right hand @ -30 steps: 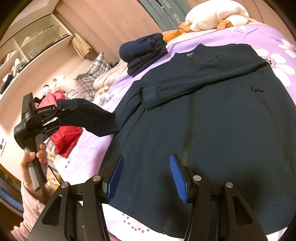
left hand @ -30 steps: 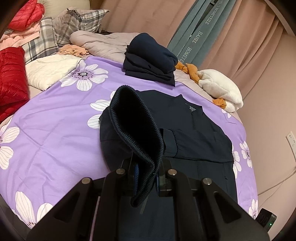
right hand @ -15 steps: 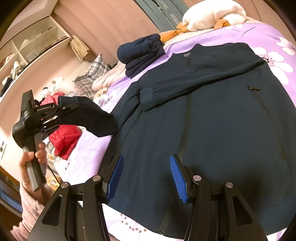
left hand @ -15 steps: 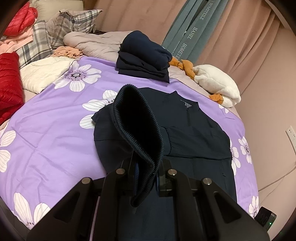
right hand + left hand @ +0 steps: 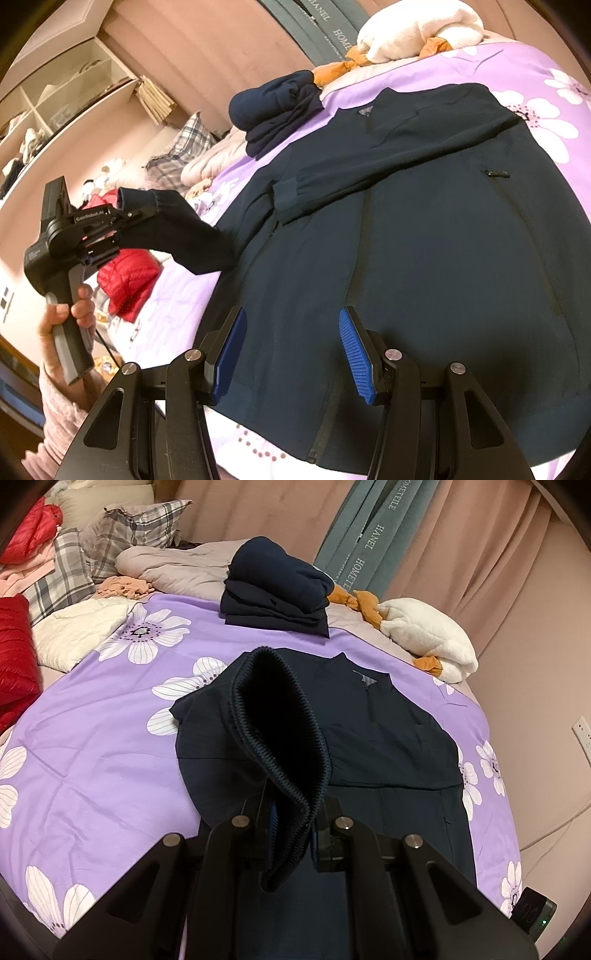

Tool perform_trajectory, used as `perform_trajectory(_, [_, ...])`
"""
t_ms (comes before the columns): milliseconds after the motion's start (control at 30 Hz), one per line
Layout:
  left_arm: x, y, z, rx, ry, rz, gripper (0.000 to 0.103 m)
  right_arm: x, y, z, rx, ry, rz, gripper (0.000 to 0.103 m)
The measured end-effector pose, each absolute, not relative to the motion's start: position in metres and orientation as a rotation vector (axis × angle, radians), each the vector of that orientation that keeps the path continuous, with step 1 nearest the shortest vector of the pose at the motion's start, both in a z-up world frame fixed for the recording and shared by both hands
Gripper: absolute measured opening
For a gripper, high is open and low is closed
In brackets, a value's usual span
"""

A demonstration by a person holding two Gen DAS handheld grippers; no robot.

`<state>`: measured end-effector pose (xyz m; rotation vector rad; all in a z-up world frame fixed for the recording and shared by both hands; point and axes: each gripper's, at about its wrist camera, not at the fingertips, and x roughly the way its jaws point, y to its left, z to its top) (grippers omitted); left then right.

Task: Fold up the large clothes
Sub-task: 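Lift the held sleeve with the left tool and hold it above the jacket, then fold the sleeve across the jacket body with the left tool and open it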

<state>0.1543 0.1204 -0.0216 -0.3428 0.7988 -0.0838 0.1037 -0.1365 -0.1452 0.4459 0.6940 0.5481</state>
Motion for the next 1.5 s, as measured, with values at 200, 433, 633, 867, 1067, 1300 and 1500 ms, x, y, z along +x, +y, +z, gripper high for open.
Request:
perform_trajectory(200, [0.156,0.114,-0.022,-0.328,0.804,-0.096,0.013,0.103,-0.136,-0.146,0.455,0.695,0.543,0.052])
perform_trajectory(433, [0.158,0.105,-0.017,-0.316,0.798,-0.114,0.013,0.104,-0.138,-0.148,0.466,0.696,0.543,0.052])
perform_trajectory(633, [0.160,0.091,-0.014,-0.297,0.803,-0.134,0.013,0.104,-0.141,-0.148,0.476,0.692,0.544,0.052])
perform_trajectory(867, [0.165,0.074,-0.014,-0.278,0.810,-0.153,0.013,0.104,-0.148,-0.152,0.494,0.694,0.534,0.052])
perform_trajectory(1067, [0.179,0.050,-0.024,-0.272,0.846,-0.173,0.013,0.102,-0.154,-0.155,0.510,0.693,0.526,0.052])
perform_trajectory(1300, [0.205,0.005,-0.052,-0.224,0.913,-0.174,0.020,0.096,-0.167,-0.154,0.526,0.683,0.499,0.052])
perform_trajectory(1500, [0.222,-0.023,-0.080,-0.172,0.992,-0.183,0.027,0.090,-0.188,-0.160,0.552,0.683,0.459,0.052])
